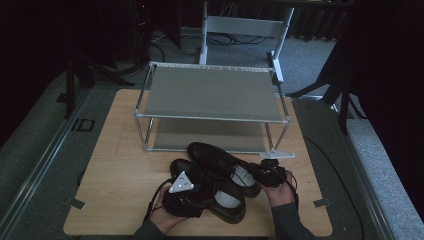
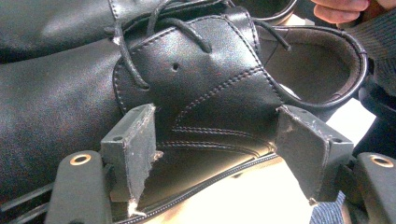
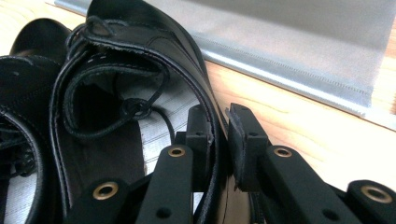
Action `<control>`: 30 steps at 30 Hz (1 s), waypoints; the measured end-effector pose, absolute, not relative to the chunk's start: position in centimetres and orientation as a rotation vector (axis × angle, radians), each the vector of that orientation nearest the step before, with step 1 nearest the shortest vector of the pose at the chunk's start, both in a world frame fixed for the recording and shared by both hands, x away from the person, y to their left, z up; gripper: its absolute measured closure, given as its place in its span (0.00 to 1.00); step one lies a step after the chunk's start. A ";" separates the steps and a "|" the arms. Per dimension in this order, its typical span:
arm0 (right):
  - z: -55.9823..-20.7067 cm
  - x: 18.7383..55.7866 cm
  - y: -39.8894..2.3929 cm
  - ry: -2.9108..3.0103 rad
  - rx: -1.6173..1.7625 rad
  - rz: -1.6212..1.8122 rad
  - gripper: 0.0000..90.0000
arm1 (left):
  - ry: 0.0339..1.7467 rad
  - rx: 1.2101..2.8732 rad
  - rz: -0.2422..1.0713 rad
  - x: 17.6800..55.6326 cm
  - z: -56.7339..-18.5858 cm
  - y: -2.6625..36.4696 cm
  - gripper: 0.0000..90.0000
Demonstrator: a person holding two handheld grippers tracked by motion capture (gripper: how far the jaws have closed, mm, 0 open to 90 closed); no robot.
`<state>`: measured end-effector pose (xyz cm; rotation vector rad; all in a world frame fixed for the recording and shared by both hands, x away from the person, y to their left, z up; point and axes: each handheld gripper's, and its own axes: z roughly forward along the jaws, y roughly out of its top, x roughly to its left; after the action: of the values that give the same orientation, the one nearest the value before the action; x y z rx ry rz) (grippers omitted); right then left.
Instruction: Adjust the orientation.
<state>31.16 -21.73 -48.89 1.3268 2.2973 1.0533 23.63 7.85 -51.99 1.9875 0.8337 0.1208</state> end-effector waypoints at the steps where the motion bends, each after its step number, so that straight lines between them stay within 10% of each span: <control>1: -49.0 31.2 -21.7 2.307 1.320 1.043 0.87 | 0.833 1.987 0.122 23.6 -52.0 7.9 0.33; 11: -47.7 29.9 -22.2 2.270 1.185 1.071 0.56 | 0.830 1.920 0.156 23.6 -51.3 8.8 0.37; 30: -47.7 27.1 -18.0 2.525 0.938 1.078 0.44 | 0.868 1.917 0.229 23.6 -51.1 10.0 0.36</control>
<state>27.14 -18.03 -47.72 0.9378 2.5254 1.0782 23.64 9.99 -51.08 1.9169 0.8675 0.2290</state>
